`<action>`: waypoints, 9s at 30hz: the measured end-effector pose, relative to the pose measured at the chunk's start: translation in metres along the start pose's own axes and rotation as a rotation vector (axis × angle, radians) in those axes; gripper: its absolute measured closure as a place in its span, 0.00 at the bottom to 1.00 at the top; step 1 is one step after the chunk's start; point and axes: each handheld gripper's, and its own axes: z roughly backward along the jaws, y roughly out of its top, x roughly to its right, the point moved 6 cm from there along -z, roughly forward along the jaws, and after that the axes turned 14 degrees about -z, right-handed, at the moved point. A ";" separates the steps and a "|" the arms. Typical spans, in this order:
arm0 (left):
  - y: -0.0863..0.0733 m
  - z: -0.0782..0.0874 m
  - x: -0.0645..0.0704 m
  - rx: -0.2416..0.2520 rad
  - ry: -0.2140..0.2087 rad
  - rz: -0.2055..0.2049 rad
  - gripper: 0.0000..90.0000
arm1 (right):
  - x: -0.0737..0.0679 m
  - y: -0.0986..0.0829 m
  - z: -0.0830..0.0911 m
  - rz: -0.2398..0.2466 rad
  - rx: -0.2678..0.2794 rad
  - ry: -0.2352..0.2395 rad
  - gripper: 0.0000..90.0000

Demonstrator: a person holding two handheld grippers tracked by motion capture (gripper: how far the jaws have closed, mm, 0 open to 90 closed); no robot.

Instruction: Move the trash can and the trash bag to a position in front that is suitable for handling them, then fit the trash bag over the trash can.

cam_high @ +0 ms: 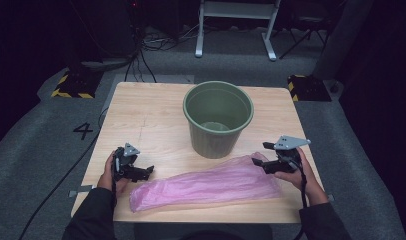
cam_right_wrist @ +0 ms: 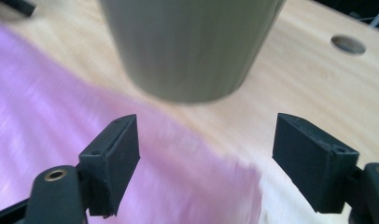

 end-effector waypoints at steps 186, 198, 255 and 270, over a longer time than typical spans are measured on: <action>0.017 -0.005 0.025 0.051 -0.039 -0.062 0.20 | -0.021 -0.024 -0.082 -0.030 -0.075 -0.004 0.94; 0.018 -0.006 0.026 0.057 -0.064 -0.073 0.20 | -0.014 -0.014 -0.047 -0.034 0.070 0.007 0.96; 0.020 -0.008 0.026 0.064 -0.074 -0.088 0.20 | -0.029 0.049 0.056 0.053 0.446 0.013 0.97; 0.020 -0.008 0.026 0.063 -0.071 -0.088 0.20 | -0.034 0.084 0.071 0.099 0.511 0.006 0.97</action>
